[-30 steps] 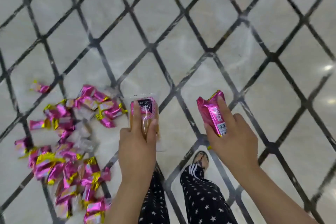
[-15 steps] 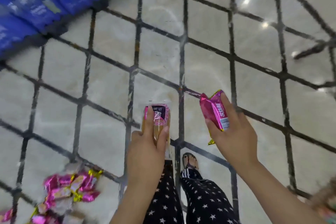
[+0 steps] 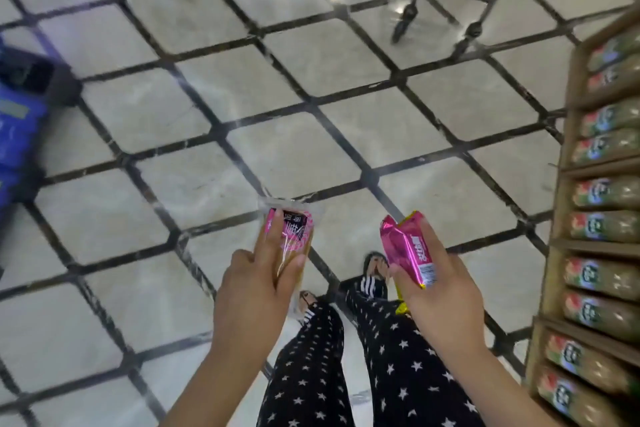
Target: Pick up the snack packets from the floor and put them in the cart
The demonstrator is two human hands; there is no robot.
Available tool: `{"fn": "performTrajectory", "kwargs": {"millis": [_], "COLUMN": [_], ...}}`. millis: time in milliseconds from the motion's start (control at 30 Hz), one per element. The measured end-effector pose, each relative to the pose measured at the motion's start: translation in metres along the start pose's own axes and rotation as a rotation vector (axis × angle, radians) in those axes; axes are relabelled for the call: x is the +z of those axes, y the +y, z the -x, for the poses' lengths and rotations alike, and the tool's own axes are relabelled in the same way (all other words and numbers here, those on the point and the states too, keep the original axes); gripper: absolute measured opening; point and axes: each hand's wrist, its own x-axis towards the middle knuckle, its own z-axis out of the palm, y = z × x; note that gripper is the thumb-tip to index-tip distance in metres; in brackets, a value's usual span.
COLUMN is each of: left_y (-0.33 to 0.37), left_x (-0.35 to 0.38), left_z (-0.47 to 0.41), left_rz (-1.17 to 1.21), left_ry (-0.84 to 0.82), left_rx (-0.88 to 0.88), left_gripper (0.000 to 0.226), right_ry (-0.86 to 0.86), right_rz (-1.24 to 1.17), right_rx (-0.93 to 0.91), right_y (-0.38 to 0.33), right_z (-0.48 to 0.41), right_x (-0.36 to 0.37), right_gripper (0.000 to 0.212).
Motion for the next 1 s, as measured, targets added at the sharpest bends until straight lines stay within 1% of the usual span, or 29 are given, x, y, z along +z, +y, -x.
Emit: {"fn": "performTrajectory", "kwargs": {"millis": [133, 233, 367, 467, 633, 767, 1000], "left_y": [0.059, 0.112, 0.184, 0.236, 0.311, 0.35, 0.386], "left_x": [0.006, 0.012, 0.014, 0.01, -0.001, -0.016, -0.04], "left_z": [-0.039, -0.073, -0.116, -0.149, -0.198, -0.239, -0.334], "left_rz": [0.044, 0.05, 0.046, 0.049, 0.072, 0.107, 0.129], "left_ry": [-0.054, -0.077, -0.082, -0.083, -0.039, -0.015, 0.006], "left_rx": [0.068, 0.134, 0.181, 0.172, 0.203, 0.212, 0.216], "left_gripper": [0.065, 0.061, 0.061, 0.063, 0.062, 0.061, 0.063], "right_ry": [0.063, 0.106, 0.102, 0.132, 0.186, 0.249, 0.267], "right_rz": [-0.077, -0.128, -0.156, -0.188, -0.162, -0.209, -0.271], "right_rx": [0.104, 0.119, 0.142, 0.147, 0.081, 0.088, 0.155], "right_y": [0.01, 0.016, 0.025, 0.03, 0.029, 0.02, -0.002], "right_z": [-0.024, -0.058, -0.118, -0.166, -0.244, -0.297, -0.381], "right_x": [-0.021, -0.045, -0.09, -0.133, -0.201, -0.239, -0.269], "right_gripper": [0.077, 0.078, 0.079, 0.079, 0.076, 0.077, 0.076]}}
